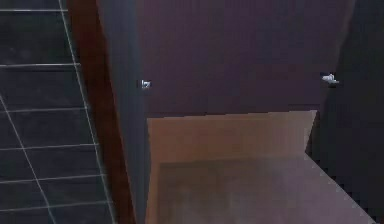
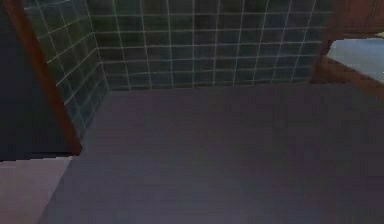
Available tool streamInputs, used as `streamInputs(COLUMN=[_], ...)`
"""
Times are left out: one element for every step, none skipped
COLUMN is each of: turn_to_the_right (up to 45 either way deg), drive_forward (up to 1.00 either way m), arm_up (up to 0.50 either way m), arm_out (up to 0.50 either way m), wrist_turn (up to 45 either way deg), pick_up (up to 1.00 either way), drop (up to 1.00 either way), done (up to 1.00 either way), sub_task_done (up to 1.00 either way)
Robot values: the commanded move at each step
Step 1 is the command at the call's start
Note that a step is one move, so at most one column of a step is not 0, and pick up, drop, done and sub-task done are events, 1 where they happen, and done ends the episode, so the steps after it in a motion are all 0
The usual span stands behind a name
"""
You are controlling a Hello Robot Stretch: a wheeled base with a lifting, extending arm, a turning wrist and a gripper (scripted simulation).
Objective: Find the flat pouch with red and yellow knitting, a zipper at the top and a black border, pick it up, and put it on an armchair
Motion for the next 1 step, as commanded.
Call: streamInputs(turn_to_the_right=[0.0], drive_forward=[0.75], arm_up=[0.0], arm_out=[0.0], wrist_turn=[0.0], pick_up=[0.0], drop=[0.0], done=[0.0], sub_task_done=[0.0])
